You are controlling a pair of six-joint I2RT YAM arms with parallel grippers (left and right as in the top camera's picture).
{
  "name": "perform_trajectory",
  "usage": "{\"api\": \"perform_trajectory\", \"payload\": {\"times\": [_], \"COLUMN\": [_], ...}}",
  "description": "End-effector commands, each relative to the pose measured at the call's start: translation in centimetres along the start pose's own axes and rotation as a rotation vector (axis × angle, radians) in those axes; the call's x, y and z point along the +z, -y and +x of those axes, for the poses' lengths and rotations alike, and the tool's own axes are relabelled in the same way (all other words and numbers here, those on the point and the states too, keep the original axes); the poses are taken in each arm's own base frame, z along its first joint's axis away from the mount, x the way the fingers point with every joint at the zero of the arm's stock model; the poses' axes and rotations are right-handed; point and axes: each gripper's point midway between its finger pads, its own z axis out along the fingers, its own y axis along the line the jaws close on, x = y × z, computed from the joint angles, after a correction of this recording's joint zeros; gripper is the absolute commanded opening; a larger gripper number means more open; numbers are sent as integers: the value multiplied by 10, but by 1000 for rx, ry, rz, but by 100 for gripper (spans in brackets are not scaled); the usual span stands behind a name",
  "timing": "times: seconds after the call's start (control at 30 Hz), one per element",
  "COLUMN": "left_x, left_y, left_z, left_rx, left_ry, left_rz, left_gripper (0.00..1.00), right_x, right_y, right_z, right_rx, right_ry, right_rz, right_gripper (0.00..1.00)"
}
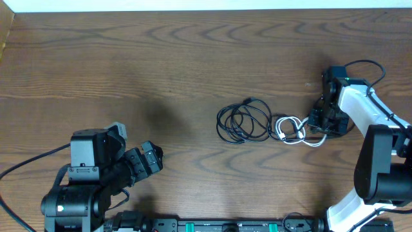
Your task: Untangle cables
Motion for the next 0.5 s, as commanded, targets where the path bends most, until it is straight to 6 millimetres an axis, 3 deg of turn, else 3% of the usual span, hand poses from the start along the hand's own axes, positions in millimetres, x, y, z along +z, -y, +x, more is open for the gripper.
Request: {"api": "perform_trajectory", "payload": {"times": [0.0,0.13,0.2,0.33,0.4,0.47], "left_x": [0,0,0,0,0,0], "left_y": [-1,-1,-1,-1,-1,-1], "left_z": [-1,-1,-1,-1,-1,-1], "left_rx": [14,14,14,14,14,14], "left_ry": [6,6,6,6,6,6], "left_rz": [-7,-7,-7,-7,-7,-7], "left_gripper": [98,98,98,98,98,98], "right_x": [-9,-34,-57,-137,-186,-224], "right_y": [-12,-29,-44,-85,-99,-107], "right_z": [-3,-10,-13,-12,-7,-1], "right_rx": [-37,-56,-96,-228,-283,-336], "right_ry": [9,49,83,208,306,401], "right_rz": [-75,-185,-286,-591,-739,-828], "right_gripper": [1,1,1,1,1,1]}}
